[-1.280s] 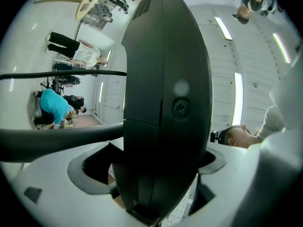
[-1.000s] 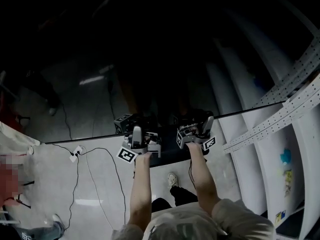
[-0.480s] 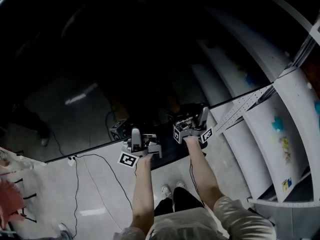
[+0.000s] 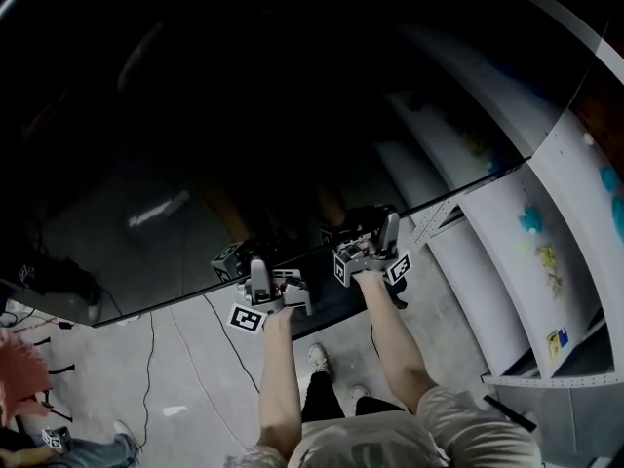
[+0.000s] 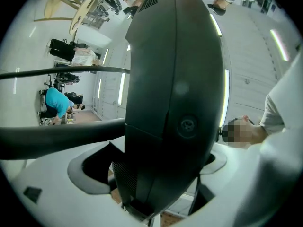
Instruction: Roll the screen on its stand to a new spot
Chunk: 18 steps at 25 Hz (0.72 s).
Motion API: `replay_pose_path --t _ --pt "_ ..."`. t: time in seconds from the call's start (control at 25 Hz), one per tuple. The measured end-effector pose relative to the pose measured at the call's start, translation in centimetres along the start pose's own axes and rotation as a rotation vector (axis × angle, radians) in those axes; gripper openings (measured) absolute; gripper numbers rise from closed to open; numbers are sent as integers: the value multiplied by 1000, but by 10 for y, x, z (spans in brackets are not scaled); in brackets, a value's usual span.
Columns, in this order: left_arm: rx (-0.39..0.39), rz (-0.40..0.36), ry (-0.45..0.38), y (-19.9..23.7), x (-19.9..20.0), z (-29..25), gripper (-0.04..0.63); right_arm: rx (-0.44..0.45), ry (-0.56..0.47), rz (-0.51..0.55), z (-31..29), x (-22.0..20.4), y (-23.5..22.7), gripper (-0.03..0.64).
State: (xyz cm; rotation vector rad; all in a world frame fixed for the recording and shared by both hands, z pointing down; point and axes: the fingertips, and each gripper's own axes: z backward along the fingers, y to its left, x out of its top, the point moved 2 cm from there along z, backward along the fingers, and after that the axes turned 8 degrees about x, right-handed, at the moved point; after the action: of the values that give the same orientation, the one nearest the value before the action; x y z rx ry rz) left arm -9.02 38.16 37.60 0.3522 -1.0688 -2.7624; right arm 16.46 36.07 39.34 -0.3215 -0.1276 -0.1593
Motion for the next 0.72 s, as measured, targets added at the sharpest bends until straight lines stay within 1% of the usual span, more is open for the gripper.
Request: replay_pose_path --t 0.16,0.24,0.32,0.44,0.52,0.72 --pt "16 25 19 -1 2 -8 528 -19 -24 34 -5 -1 4 391" --pt "14 22 24 -19 -2 -2 528 -17 -28 34 -3 -2 23 391" --pt "4 -5 9 -58 -18 31 528 -3 -16 3 12 -6 67 391" --pt "-15 -49 -15 -128 -51 99 528 20 -7 -45 44 -11 152 391" --pt "-21 -55 -14 -154 -66 125 528 25 -14 -49 59 -10 187 391" --pt "-35 -56 7 -203 -100 169 528 31 -17 -32 86 0 256 391"
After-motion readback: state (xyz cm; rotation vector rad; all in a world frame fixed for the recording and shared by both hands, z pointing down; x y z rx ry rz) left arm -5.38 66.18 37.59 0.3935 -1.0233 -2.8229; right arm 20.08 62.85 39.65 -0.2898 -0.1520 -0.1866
